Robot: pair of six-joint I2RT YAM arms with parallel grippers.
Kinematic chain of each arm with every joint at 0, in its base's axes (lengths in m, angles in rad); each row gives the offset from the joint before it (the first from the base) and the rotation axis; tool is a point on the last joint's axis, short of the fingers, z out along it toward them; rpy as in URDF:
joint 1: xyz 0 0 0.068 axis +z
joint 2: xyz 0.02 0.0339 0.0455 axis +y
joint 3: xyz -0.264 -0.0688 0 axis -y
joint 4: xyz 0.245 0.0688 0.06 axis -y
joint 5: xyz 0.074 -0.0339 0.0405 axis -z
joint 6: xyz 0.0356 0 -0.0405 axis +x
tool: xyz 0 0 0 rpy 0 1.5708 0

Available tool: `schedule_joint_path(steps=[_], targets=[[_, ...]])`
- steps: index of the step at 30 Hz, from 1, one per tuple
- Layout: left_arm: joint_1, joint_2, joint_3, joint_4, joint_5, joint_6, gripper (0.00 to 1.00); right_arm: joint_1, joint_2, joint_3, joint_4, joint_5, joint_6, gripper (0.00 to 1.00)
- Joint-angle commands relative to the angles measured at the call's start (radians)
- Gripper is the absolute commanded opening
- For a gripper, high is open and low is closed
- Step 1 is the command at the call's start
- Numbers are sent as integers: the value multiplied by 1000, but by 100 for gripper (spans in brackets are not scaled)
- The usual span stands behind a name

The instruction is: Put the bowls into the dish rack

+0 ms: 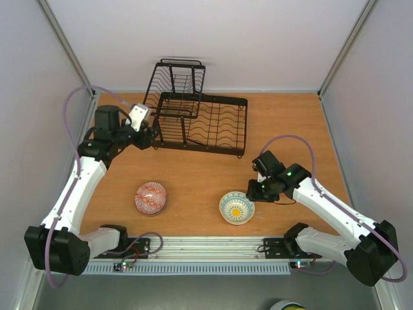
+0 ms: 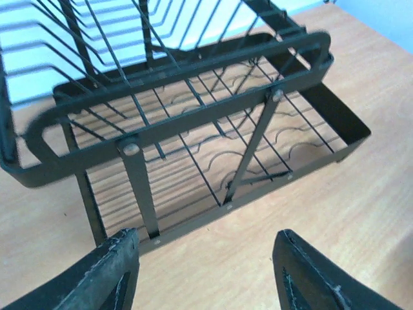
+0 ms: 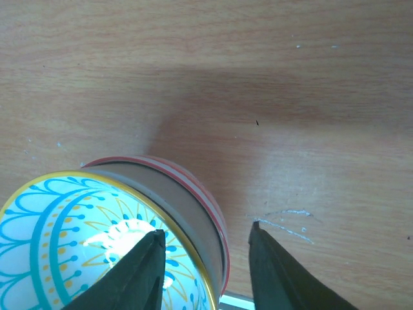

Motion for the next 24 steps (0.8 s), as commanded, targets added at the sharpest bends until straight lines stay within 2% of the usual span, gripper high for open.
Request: schedule_joint_path(steps=[1,5,13,16,19,24], targets=[[-19,3,-19,-106,53,9,57,8,-38,-5,-36,-16,13,33],[-64,17,-29,-125,45,-7,51,13,-48,-10,-49,-24,24,28],[-145,49,-21,-131,25,-28,50,35,-24,-33,-28,-28,37,25],[-156,62,-20,-129,29,-29,50,46,-15,-30,-26,-26,39,17],[-158,70,-26,-121,35,-33,50,58,-10,-17,-36,-20,41,2],[-165,82,-27,-114,46,-40,50,92,-28,43,-89,20,31,1]])
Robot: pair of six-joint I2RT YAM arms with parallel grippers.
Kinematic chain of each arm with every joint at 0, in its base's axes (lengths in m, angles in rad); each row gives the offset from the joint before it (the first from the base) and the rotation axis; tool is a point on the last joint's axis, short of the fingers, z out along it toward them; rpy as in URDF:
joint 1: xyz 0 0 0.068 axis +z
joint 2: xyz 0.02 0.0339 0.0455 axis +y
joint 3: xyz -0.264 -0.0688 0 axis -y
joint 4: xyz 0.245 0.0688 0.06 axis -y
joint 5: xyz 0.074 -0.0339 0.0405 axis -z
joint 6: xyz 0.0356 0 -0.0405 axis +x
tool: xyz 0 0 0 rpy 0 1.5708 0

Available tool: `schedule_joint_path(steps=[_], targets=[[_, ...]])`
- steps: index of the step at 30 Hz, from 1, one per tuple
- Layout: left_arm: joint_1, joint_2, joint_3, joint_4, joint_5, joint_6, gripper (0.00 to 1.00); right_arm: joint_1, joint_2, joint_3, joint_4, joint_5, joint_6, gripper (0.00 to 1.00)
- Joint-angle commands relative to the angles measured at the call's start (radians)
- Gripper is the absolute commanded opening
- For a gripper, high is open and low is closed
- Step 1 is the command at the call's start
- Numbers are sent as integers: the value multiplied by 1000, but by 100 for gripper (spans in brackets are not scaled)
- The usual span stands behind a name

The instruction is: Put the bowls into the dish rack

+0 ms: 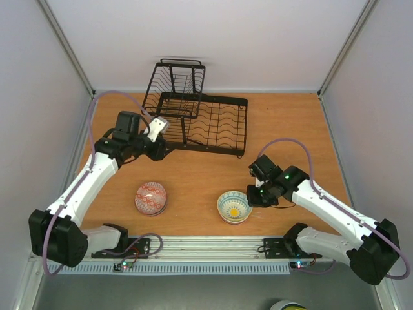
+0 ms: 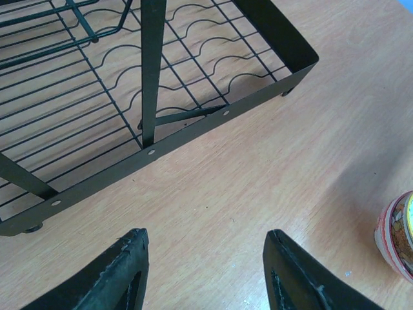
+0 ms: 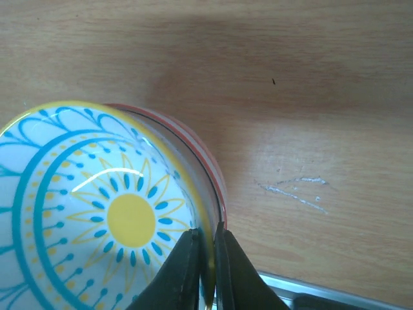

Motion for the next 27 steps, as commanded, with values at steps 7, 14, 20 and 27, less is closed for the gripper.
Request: schedule_joint_path(steps=[7,14,20,27], targets=[[-80,25,22,-7,17,-19,53,41,-69,201,-144,59,-46,1],[-163,133,107,-97,177,-32,56,40,-73,263,-132,42,-71,1],[-270,231,141,-111,349,-47,61,42,-52,308,-96,42,-89,1],[-381,324,203,-179,402,-5,65,41,12,348,-57,31,-121,1]])
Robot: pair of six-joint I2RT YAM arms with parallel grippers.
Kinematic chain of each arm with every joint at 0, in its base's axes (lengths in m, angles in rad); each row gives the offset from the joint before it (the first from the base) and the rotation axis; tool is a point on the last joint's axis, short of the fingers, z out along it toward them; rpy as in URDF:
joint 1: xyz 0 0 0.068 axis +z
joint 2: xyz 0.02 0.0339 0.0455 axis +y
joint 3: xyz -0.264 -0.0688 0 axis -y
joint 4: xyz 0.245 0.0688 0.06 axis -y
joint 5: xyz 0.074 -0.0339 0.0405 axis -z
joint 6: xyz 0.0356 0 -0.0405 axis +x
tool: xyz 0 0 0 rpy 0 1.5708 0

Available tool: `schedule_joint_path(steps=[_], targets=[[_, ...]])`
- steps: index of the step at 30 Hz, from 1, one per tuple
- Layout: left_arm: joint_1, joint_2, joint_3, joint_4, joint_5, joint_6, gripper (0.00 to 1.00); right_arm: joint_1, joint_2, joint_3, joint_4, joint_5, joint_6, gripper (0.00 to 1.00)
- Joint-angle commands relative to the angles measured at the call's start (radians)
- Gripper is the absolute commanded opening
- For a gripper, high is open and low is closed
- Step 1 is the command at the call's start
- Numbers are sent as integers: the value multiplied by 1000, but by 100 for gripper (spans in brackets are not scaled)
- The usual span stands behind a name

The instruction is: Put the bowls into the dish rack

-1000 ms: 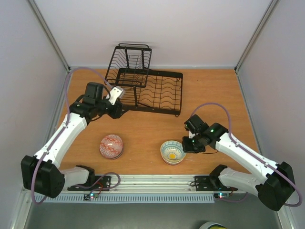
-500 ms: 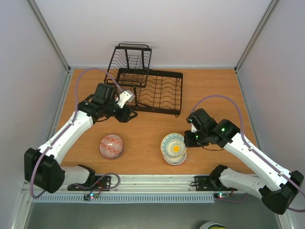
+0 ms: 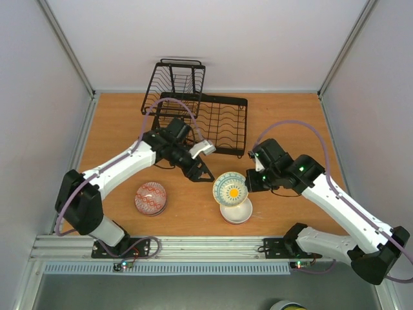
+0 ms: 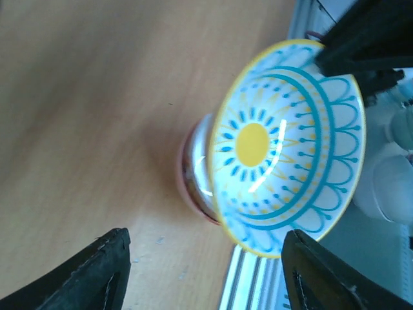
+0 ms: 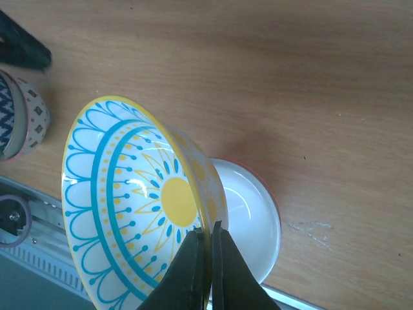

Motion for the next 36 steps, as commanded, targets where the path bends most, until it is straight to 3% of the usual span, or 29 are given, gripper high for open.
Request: schedule_joint_path(steps=[1,8,15,17,19,20,26,32,36], targets=[[-52,37,59,-59,84,28,65,9,33,40,62,-27,-35,1],[-109,79,73,-63,32,43,66,24,54,96,72,-25,-47,1],[-135,130,83,-63,-29,39,59,37,65,123,73,-10,-48,1],[-138,135,86,-62,-34,41,37,40,68,122,81,-10,-48,1],[-139,140,94,-66,-34,45,4,42,73,115,91,-13,-49,1],[-138,142,99,-73,-35,50,1,41,77,111,98,-16,-48,1],[-138,112,83,-52,-99,75,1,42,63,84,119,-18,-45,3],[-138,17,15,69,-303,63,0,42,38,74,107,-32,-20,27],[-139,-24,-2,96,-343,64,0,42,4,16,175,-94,-20,44]])
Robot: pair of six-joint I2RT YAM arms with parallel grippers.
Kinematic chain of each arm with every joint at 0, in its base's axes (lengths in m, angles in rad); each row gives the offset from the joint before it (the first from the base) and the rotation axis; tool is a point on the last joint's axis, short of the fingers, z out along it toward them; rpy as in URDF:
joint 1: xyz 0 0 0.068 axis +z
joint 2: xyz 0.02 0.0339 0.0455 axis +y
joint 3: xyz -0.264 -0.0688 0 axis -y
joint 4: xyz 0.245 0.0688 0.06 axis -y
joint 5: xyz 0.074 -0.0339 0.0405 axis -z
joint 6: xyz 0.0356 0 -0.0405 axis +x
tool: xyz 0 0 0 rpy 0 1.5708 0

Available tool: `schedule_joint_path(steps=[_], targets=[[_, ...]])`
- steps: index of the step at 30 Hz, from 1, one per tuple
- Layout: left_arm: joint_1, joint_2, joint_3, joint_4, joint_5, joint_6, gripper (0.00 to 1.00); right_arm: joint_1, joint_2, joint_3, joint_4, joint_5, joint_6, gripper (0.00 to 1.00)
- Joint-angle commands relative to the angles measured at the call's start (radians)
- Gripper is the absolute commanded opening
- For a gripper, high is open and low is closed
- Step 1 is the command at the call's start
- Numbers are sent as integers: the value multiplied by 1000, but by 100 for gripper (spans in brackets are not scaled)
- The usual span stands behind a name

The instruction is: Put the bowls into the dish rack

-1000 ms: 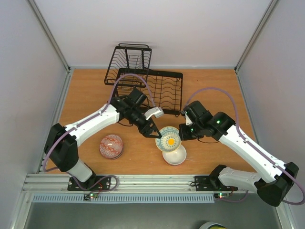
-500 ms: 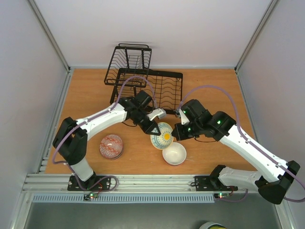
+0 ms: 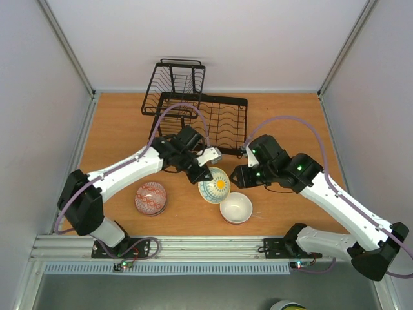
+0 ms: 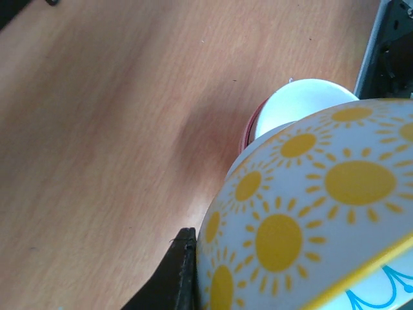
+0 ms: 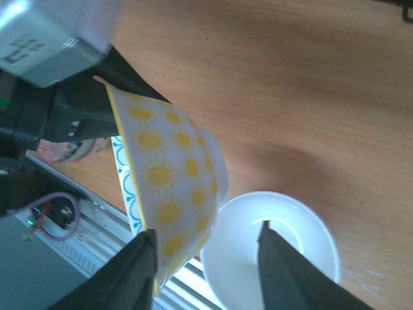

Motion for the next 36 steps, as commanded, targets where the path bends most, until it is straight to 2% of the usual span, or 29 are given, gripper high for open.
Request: schedule_joint_path(steps=[1,4,8,13,24,26,36], targets=[[-3,-69,-15,87,-66,31,0,-7,-55,-62,91,-63,-3,48],[-3,-85,-26,104,-105,36,1,-6,-89,-84,133,-113,2,54],[-3,-83,-19,109,-179,36,0,-5,-92,-81,137,-128,0,53],[-3,-63,-3,91,-201,38,0,7,-49,-45,116,-98,-29,51],[-3,-82,4,67,-113,40,1,50,120,-1,98,14,-107,44],[-3,-86,3,64,-93,41,0,56,144,16,88,49,-117,40],[-4,-84,-2,49,-42,47,0,64,226,82,72,133,-167,31]])
